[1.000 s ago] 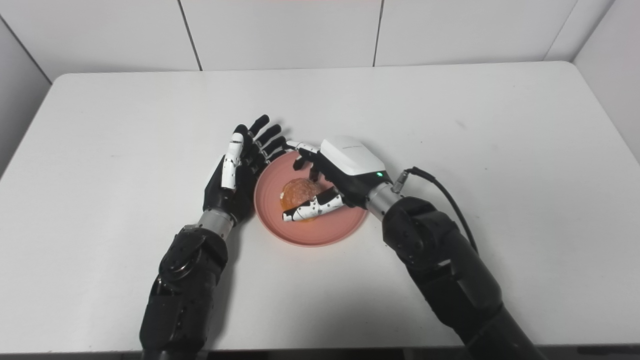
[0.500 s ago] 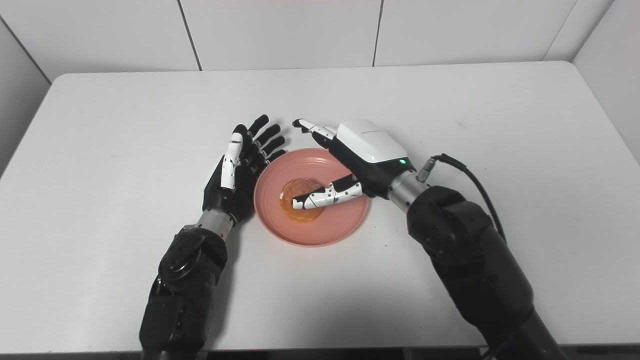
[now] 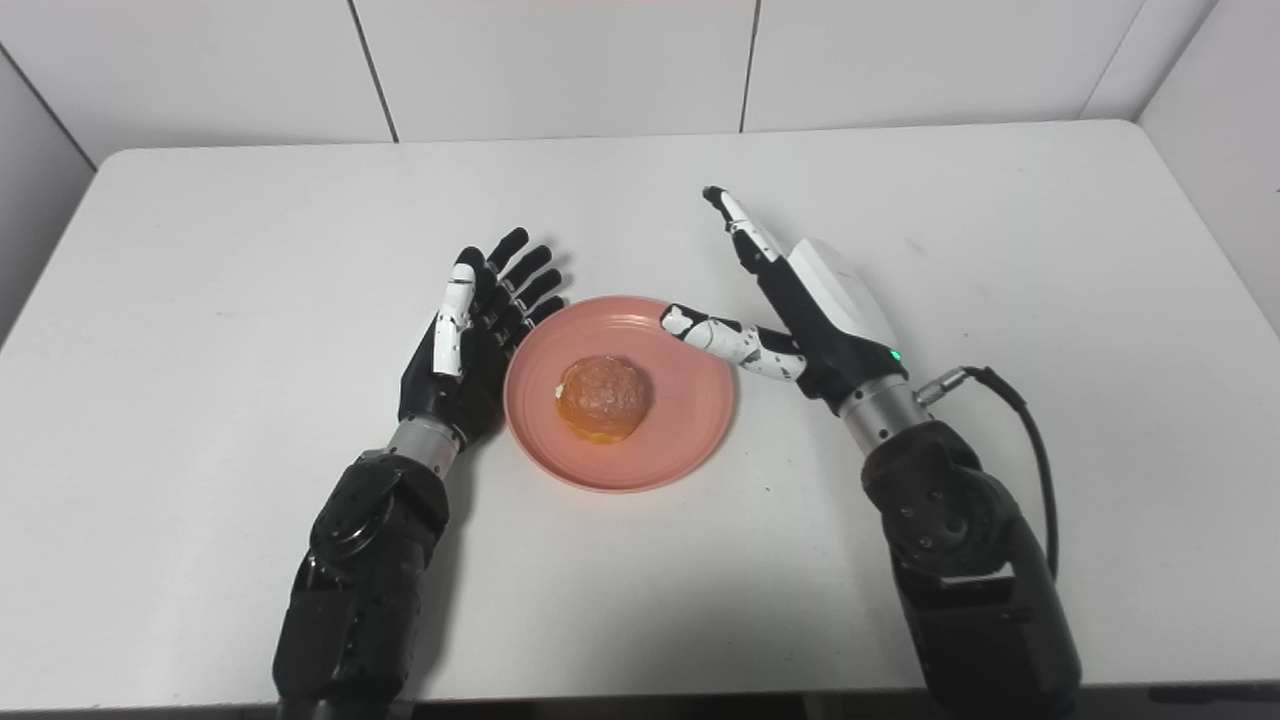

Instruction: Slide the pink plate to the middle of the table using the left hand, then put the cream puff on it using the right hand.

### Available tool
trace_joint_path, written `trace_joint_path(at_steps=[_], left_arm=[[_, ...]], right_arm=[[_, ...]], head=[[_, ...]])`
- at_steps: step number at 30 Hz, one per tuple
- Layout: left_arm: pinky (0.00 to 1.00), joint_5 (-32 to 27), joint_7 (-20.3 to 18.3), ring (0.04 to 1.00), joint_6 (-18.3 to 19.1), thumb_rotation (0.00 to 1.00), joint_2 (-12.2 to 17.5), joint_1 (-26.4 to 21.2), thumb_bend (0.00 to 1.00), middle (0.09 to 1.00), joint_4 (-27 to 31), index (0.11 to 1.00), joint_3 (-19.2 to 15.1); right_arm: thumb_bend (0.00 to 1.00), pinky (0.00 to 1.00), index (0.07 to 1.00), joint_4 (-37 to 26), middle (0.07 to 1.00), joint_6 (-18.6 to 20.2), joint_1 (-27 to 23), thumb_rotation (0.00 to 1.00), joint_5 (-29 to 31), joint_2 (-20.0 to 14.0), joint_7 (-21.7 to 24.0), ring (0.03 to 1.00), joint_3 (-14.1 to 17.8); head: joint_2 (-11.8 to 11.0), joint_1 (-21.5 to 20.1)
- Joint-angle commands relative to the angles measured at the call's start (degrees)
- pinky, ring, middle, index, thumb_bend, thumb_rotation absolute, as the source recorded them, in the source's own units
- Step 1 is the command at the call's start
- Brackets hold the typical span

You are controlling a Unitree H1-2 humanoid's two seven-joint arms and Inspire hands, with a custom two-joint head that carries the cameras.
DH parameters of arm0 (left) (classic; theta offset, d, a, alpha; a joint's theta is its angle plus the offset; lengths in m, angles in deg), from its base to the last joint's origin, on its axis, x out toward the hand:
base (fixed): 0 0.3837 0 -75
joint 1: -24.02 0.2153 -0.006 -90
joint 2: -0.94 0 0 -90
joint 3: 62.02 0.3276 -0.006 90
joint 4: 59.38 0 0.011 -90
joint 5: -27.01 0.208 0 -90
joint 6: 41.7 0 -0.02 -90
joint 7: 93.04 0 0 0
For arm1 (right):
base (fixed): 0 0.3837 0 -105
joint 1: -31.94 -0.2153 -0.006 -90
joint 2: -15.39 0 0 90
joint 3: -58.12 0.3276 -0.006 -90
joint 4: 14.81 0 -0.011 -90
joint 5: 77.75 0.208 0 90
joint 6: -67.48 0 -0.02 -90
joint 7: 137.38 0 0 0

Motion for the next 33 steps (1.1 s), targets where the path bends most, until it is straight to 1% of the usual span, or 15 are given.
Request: trace_joint_path(at_steps=[1, 2, 3, 4, 6, 9, 11, 14, 18, 20, 22, 25, 28, 30, 33], left_arm=[[0.91, 1.7, 0.4, 0.914, 0.1, 1.0, 1.1, 2.0, 0.43, 0.918, -1.2, 0.91, -0.1], [0.91, 2.3, 0.6, 0.915, -0.8, 1.0, 1.2, 2.2, 0.43, 0.918, -0.9, 0.91, 0.1], [0.91, 2.7, 0.7, 0.916, -1.3, 1.0, 1.3, 2.3, 0.43, 0.919, -0.7, 0.912, 0.1], [0.92, 3.4, 0.7, 0.92, -2.6, 1.0, 1.4, 2.7, 0.42, 0.922, -0.4, 0.917, 0.4], [0.94, 4.4, 0.7, 0.934, -4.7, 1.0, 1.6, 3.4, 0.41, 0.931, 0.2, 0.935, 0.7], [0.96, 6.0, 0.9, 0.953, -8.2, 1.0, 1.8, 4.7, 0.42, 0.953, 0.9, 0.956, 0.8], [0.99, 7.0, 1.2, 0.989, -10.1, 1.0, 2.0, 5.5, 0.43, 0.991, 1.3, 0.991, 0.8], [1.0, 8.2, 1.6, 1.0, -12.5, 1.0, 2.2, 6.8, 0.45, 1.0, 2.1, 1.0, 0.4], [1.0, 10.1, 2.2, 1.0, -14.9, 1.0, 2.8, 8.0, 0.45, 1.0, 2.6, 1.0, 0.2], [1.0, 11.6, 2.3, 1.0, -16.6, 1.0, 3.4, 8.8, 0.45, 1.0, 2.7, 1.0, 0.6], [1.0, 12.9, 2.3, 1.0, -17.6, 1.0, 3.9, 9.7, 0.45, 1.0, 3.1, 1.0, 1.1], [1.0, 15.0, 2.7, 1.0, -19.0, 1.0, 4.4, 11.2, 0.45, 1.0, 3.8, 1.0, 1.9], [1.0, 17.5, 3.3, 1.0, -20.5, 1.0, 4.8, 13.1, 0.44, 1.0, 4.6, 1.0, 2.6], [1.0, 18.9, 3.5, 1.0, -21.2, 1.0, 5.0, 14.4, 0.45, 1.0, 5.3, 1.0, 3.1], [1.0, 20.6, 3.2, 1.0, -21.0, 1.0, 5.7, 16.3, 0.46, 1.0, 6.9, 1.0, 4.3]], right_arm=[[0.89, 0.9, 1.0, -1.0, 0.999, -0.3, 0.1, 1.0, 2.6, 1.6, -3.0, 0.975, 1.5], [0.89, 0.91, 1.0, -0.5, 1.0, -1.1, 0.7, 1.0, 4.3, 2.2, -3.6, 0.977, 2.2], [0.85, 0.94, 1.0, -0.1, 1.0, -1.8, 1.2, 1.0, 5.5, 2.5, -4.1, 0.991, 2.6], [0.83, 0.95, 1.0, 0.2, 1.0, -2.1, 2.0, 1.0, 6.9, 3.2, -4.7, 0.997, 3.1], [0.8, 0.99, 1.0, 0.4, 1.0, -1.7, 3.4, 1.0, 8.0, 4.1, -5.6, 1.0, 3.3], [0.79, 1.0, 1.0, 1.2, 1.0, -2.5, 5.2, 1.0, 8.7, 4.7, -7.1, 1.0, 3.0], [0.82, 1.0, 1.0, 1.8, 1.0, -3.0, 6.2, 1.0, 9.1, 5.2, -8.0, 1.0, 2.8], [0.8, 1.0, 1.0, 2.1, 1.0, -3.4, 7.7, 1.0, 9.9, 5.8, -9.1, 1.0, 2.6], [0.78, 1.0, 1.0, 2.9, 1.0, -4.9, 8.8, 1.0, 10.2, 5.9, -10.6, 1.0, 2.0], [0.74, 1.0, 1.0, 3.7, 1.0, -6.6, 9.3, 1.0, 10.3, 5.8, -11.2, 1.0, 1.6], [0.71, 1.0, 1.0, 4.3, 1.0, -7.4, 9.8, 1.0, 11.6, 6.1, -11.4, 1.0, 1.6], [0.73, 1.0, 1.0, 5.0, 1.0, -8.6, 10.7, 1.0, 13.8, 6.5, -11.4, 1.0, 1.5], [0.71, 1.0, 1.0, 5.3, 1.0, -10.1, 11.6, 1.0, 15.3, 6.6, -11.3, 1.0, 1.2], [0.6, 1.0, 1.0, 5.1, 1.0, -10.8, 12.3, 1.0, 15.9, 6.7, -11.3, 1.0, 0.8], [0.49, 1.0, 1.0, 4.8, 1.0, -10.8, 12.9, 1.0, 16.2, 7.3, -11.6, 1.0, 0.4]], head=[[-0.1, 0.1], [-0.2, 0.3], [-0.2, 0.3], [-0.4, 0.5], [-0.4, 0.7], [-0.6, 0.9], [-0.6, 1.0], [-0.6, 1.2], [-0.7, 1.3], [-0.7, 1.5], [-0.8, 1.8], [-0.9, 1.9], [-0.7, 2.2], [-0.7, 2.3], [-0.6, 2.2]])
